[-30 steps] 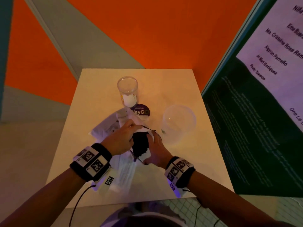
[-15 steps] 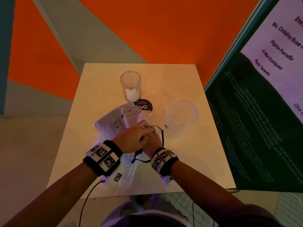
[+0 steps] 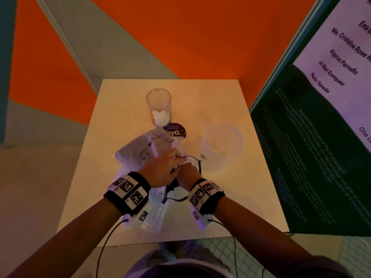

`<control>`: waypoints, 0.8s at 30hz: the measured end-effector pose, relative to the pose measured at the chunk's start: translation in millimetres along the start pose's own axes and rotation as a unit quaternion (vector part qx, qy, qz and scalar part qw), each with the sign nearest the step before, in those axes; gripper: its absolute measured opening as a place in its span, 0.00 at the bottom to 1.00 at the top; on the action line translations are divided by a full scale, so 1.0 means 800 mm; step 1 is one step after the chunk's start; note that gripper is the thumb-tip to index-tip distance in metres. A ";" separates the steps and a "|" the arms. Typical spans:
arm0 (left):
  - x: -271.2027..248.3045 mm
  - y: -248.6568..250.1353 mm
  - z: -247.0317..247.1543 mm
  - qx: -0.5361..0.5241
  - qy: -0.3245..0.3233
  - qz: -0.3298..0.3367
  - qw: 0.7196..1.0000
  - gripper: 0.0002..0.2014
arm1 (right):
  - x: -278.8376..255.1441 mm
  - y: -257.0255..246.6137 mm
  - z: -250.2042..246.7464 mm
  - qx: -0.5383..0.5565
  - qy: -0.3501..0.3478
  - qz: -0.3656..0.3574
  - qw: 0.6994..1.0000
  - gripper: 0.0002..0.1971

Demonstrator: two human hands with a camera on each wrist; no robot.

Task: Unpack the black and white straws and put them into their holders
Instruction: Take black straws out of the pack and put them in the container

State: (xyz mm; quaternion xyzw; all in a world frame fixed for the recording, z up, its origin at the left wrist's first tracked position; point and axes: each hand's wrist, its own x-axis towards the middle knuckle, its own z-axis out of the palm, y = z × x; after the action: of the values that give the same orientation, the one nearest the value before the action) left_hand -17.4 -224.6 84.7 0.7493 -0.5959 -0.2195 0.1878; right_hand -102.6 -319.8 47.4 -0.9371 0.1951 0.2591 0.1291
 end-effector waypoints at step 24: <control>0.095 0.095 0.005 -0.237 0.124 -0.002 0.964 0.06 | -0.136 0.091 -0.151 0.634 0.293 -0.141 0.702 0.10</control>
State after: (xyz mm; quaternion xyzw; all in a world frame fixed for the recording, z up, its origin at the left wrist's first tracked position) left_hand -66.6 -315.3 114.8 0.7058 -0.4975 -0.2601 0.4321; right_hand -167.6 -393.2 196.1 -0.6794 0.2072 -0.2349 0.6636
